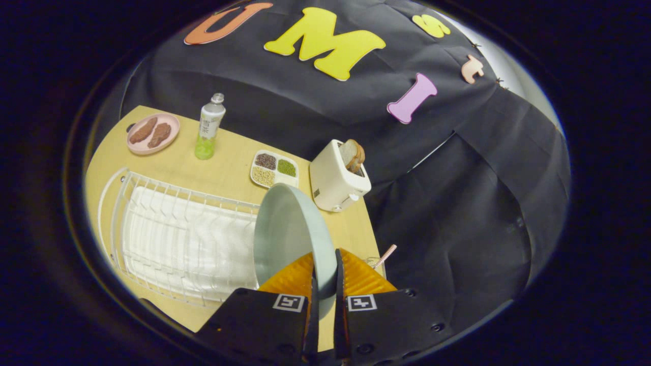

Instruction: Take the plate from the dish rack, then take the spoon from the basket and place it into the plate.

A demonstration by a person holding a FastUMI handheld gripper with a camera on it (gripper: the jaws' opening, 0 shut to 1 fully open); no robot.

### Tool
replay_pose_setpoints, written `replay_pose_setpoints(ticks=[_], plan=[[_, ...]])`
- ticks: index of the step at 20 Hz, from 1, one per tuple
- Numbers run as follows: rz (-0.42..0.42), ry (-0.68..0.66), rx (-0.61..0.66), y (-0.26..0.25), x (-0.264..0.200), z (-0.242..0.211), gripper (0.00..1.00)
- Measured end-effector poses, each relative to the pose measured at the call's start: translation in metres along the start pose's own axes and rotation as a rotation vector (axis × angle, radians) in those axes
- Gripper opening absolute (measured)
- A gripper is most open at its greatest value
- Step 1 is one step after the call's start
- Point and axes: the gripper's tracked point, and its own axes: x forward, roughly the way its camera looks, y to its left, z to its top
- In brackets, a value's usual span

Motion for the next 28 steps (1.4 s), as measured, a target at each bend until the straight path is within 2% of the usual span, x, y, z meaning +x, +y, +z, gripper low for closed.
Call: replay_pose_setpoints(ticks=[7,14,17,22,28], plan=[[0.311,-0.011,0.042,0.0,-0.046,-0.105,0.17],[0.6,0.067,0.201,0.054,-0.036,-0.226,0.17],[0.581,0.038,0.251,0.052,-0.018,-0.25,0.17],[0.689,-0.048,0.348,0.063,0.001,-0.272,0.17],[0.836,-0.016,0.443,0.074,0.039,-0.299,0.2]])
